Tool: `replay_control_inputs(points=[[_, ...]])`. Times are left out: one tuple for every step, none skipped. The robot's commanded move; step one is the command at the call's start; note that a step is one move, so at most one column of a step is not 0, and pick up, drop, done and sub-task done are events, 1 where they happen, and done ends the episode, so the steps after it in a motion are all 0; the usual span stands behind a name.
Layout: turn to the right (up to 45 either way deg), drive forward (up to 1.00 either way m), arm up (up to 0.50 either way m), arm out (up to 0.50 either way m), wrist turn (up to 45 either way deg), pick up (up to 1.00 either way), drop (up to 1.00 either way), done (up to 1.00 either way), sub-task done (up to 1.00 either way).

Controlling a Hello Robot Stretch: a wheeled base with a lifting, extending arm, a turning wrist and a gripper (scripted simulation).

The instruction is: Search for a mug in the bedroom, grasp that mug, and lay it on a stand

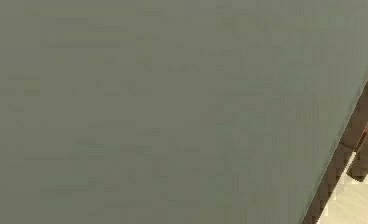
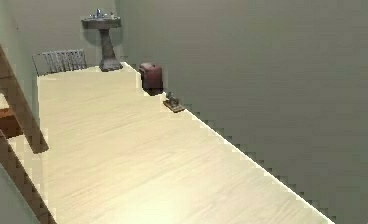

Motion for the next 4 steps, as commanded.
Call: replay_control_inputs(points=[[45.0,0.00,0.00,0.00,0.0,0.00,0.00,0.00,0.00],[36.0,0.00,0.00,0.00,0.0,0.00,0.00,0.00,0.00],[0.0,0.25,0.00,0.00,0.0,0.00,0.00,0.00,0.00],[-6.0,0.00,0.00,0.00,0.0,0.00,0.00,0.00,0.00]])
